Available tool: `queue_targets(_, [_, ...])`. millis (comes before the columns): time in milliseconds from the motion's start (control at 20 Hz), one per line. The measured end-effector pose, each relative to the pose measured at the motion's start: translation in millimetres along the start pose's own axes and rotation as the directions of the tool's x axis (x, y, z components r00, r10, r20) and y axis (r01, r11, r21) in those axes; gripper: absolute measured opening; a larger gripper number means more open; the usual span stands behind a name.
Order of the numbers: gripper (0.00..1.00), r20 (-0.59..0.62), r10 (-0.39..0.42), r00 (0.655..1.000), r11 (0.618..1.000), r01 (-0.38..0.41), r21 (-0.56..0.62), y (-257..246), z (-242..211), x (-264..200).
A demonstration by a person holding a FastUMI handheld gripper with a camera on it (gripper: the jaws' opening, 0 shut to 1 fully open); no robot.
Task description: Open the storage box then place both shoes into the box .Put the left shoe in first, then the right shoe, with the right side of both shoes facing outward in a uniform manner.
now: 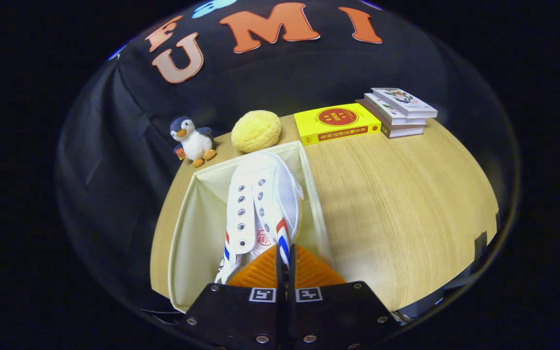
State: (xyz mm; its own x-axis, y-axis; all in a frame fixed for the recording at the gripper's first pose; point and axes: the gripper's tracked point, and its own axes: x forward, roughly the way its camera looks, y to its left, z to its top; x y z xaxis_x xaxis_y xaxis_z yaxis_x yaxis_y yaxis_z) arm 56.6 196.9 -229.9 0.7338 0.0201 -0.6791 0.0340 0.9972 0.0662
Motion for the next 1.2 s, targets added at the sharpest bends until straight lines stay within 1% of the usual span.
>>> queue_targets(50, [0.03,-0.021,-0.023,1.0,1.0,0.023,-0.013,-1,-3,2])
queue_targets(100, [0.03,-0.052,-0.029,0.998,0.999,0.028,-0.026,2,-13,5])
queue_targets(150, [0.08,-0.068,-0.004,0.998,1.0,0.002,-0.023,11,-18,5])
queue_targets(200, [0.14,-0.054,0.034,0.998,0.999,-0.034,-0.01,22,-14,2])
queue_targets(250, [0.26,-0.034,0.04,0.999,0.999,-0.04,-0.021,27,-9,-8])
queue_targets(300, [0.35,-0.014,0.019,1.0,0.999,-0.02,-0.05,20,-1,-13])
queue_targets(350, [0.55,0.011,0.016,1.0,0.997,-0.015,-0.077,18,8,-20])
queue_targets(400, [0.64,0.043,0.03,0.999,0.996,-0.026,-0.086,22,17,-29])
queue_targets(450, [0.76,0.073,0.048,0.996,0.995,-0.042,-0.085,25,27,-39])
queue_targets(500, [0.81,0.107,0.06,0.992,0.995,-0.05,-0.088,25,37,-50])
queue_targets(550, [0.93,0.142,0.065,0.988,0.994,-0.051,-0.096,23,48,-62])
queue_targets(600, [0.97,0.177,0.068,0.982,0.993,-0.05,-0.103,21,59,-74])
queue_targets(650, [0.99,0.21,0.07,0.975,0.993,-0.048,-0.108,17,69,-86])
queue_targets(800, [0.99,0.317,0.062,0.946,0.994,-0.031,-0.104,4,101,-123])
queue_targets(950, [0.98,0.401,0.035,0.916,0.997,-0.005,-0.076,-20,124,-158])
queue_targets(1200, [0.98,0.534,-0.03,0.845,0.998,0.057,-0.035,-67,150,-211])
